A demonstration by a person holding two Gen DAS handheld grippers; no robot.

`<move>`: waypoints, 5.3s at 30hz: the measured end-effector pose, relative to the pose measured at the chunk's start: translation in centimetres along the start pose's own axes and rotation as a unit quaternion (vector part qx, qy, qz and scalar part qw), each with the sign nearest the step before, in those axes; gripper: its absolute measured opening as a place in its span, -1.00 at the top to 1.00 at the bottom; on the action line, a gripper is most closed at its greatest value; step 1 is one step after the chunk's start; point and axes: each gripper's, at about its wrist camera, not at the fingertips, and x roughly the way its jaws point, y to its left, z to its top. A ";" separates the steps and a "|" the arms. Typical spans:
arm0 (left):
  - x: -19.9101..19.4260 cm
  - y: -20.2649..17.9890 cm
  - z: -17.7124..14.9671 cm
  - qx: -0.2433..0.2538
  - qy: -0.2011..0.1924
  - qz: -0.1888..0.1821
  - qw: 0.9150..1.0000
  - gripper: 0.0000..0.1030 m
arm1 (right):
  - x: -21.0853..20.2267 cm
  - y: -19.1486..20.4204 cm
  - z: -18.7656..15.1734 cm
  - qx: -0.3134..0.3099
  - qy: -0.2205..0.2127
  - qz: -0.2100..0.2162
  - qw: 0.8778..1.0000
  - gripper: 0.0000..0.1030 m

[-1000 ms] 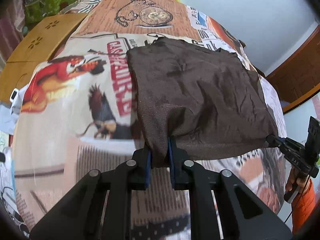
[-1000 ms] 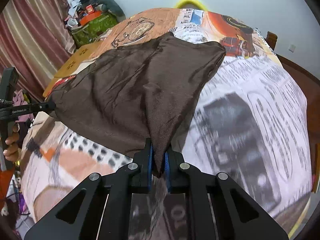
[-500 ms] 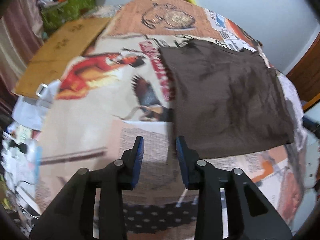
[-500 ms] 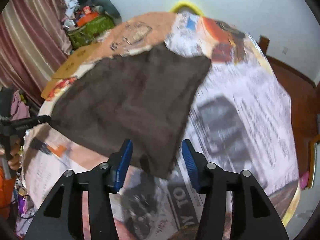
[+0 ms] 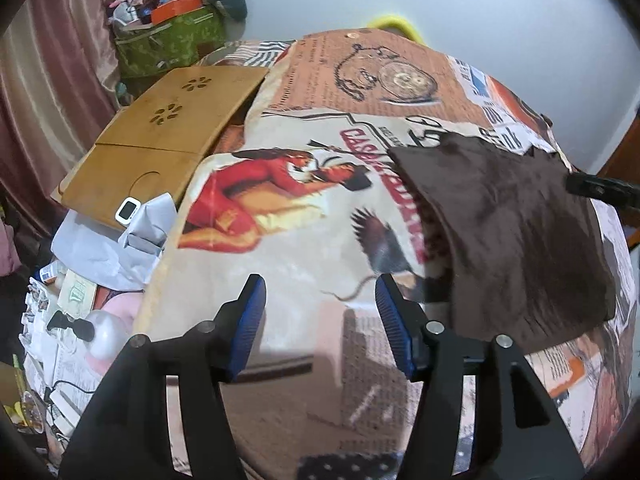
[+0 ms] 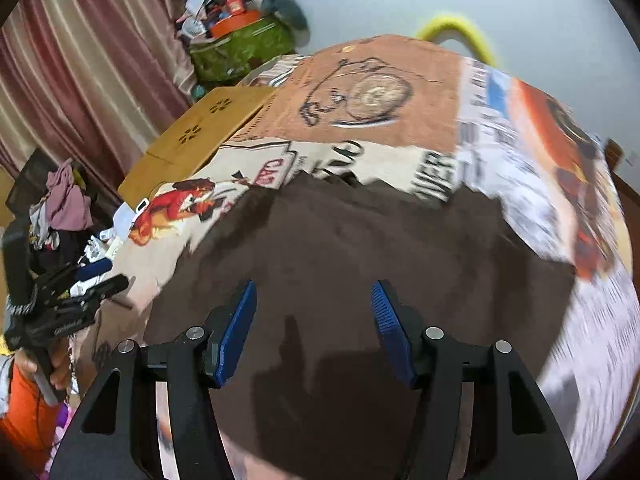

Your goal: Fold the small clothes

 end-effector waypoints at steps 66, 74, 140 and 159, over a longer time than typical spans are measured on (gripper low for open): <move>-2.4 -11.7 -2.0 0.002 0.073 -0.096 0.993 -0.22 | -6.8 -12.9 -1.3 0.092 -0.076 -0.006 0.993 0.82; -1.6 -11.7 -2.1 0.002 0.083 -0.092 0.992 -0.22 | -5.9 -12.3 -1.6 0.076 -0.070 -0.001 0.995 0.82; -2.8 -17.5 3.9 0.100 -0.037 -0.171 0.979 0.86 | -2.1 -7.2 5.2 0.070 -0.033 0.035 0.996 0.85; -2.1 -32.7 -2.3 0.227 0.058 -0.240 0.942 0.86 | -8.7 -17.5 -5.5 0.141 -0.037 -0.036 0.989 0.85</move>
